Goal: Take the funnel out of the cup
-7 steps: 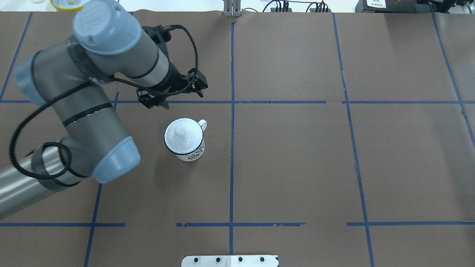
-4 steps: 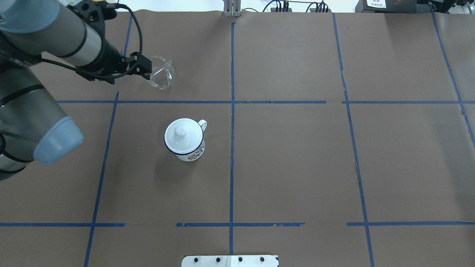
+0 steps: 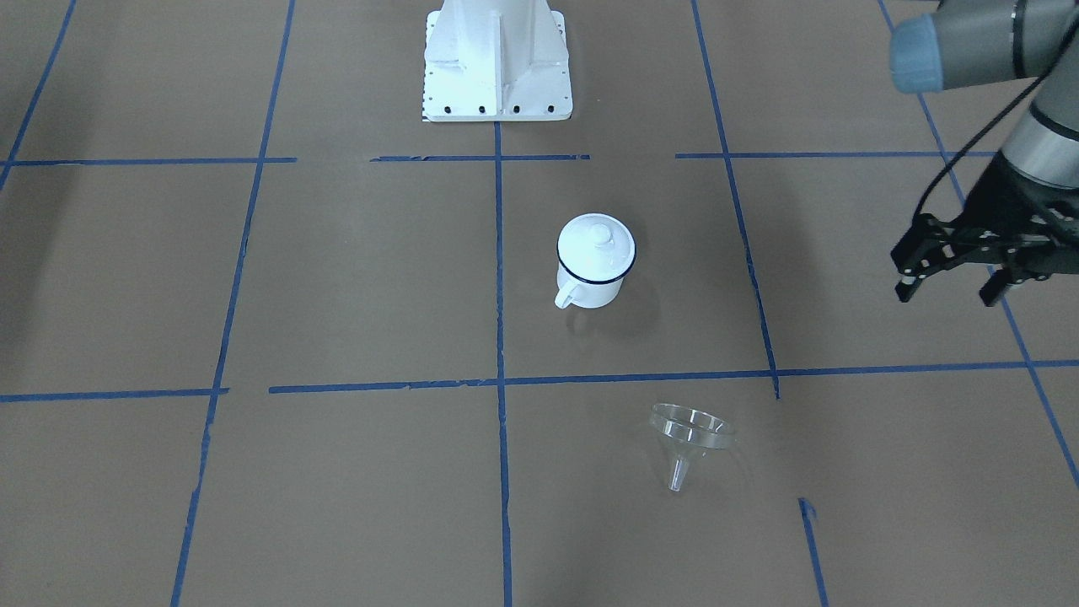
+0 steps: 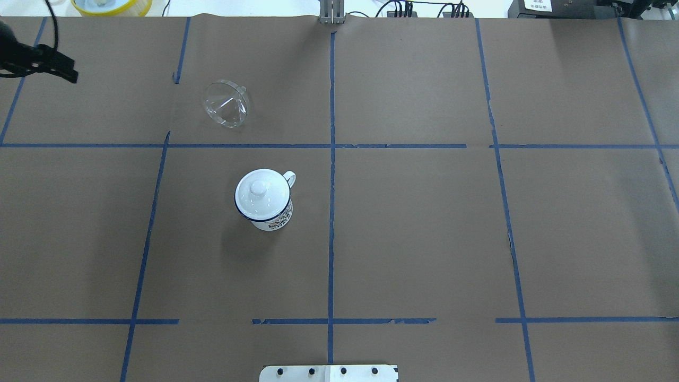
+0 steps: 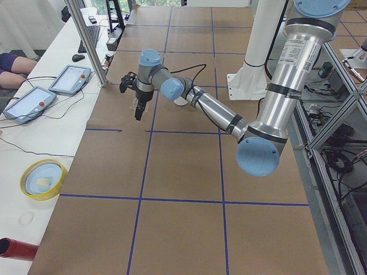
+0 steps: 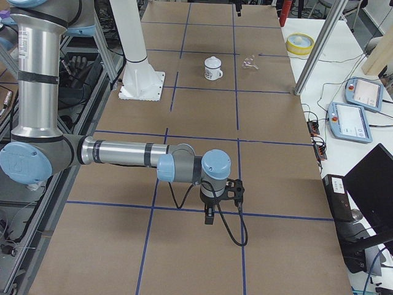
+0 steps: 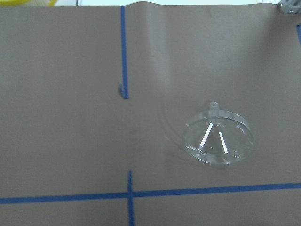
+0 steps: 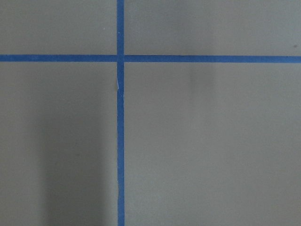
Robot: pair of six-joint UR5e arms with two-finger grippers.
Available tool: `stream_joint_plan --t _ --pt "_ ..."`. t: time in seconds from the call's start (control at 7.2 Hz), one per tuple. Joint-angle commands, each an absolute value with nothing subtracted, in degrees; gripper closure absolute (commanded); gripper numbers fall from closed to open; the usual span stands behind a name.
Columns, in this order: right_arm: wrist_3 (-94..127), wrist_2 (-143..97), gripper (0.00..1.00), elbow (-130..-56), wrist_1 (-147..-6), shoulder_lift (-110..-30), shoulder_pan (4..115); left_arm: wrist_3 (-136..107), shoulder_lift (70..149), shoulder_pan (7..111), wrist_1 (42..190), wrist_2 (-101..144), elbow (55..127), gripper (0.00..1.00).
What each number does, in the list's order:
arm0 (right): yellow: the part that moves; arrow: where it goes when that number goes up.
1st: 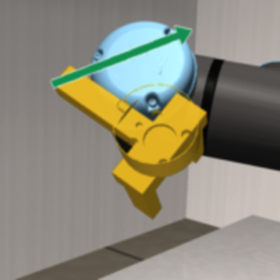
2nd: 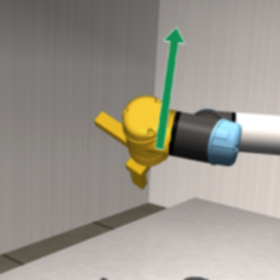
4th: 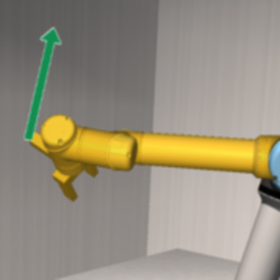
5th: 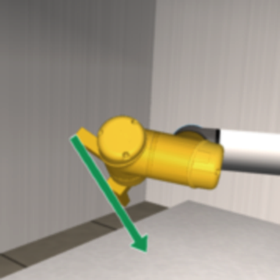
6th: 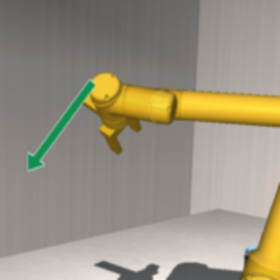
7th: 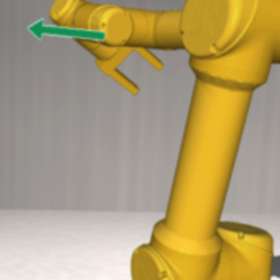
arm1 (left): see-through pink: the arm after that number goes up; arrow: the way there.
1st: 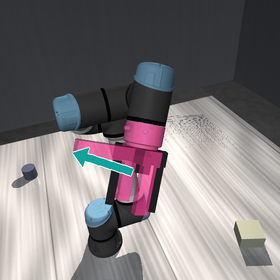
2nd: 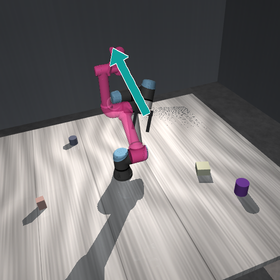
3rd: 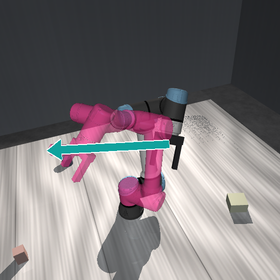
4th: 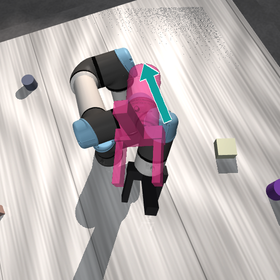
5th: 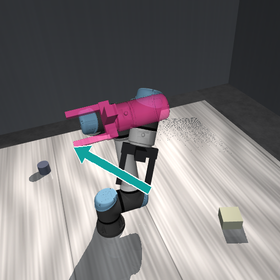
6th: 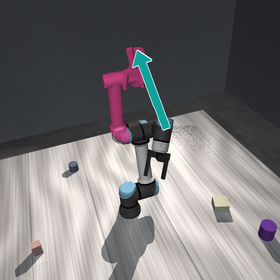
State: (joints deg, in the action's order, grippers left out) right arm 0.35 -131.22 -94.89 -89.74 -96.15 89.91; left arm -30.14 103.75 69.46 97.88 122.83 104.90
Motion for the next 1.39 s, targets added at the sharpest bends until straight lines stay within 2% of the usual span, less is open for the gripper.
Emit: stream_joint_plan --t 0.0,0.28,0.69,1.25 --pt "0.4 -131.2 0.0 -94.9 -89.7 -96.2 89.9 -18.8 96.8 76.9 103.3 128.6 99.2 0.0" --pt "0.4 -131.2 0.0 -94.9 -89.7 -96.2 89.9 -13.7 91.1 81.4 103.3 128.8 99.0 0.0" --pt "0.4 -131.2 0.0 -94.9 -89.7 -96.2 89.9 0.0 86.7 87.5 102.4 131.7 95.5 0.0" --pt "0.4 -131.2 0.0 -94.9 -89.7 -96.2 89.9 1.2 85.9 89.5 99.4 131.8 94.7 0.0"
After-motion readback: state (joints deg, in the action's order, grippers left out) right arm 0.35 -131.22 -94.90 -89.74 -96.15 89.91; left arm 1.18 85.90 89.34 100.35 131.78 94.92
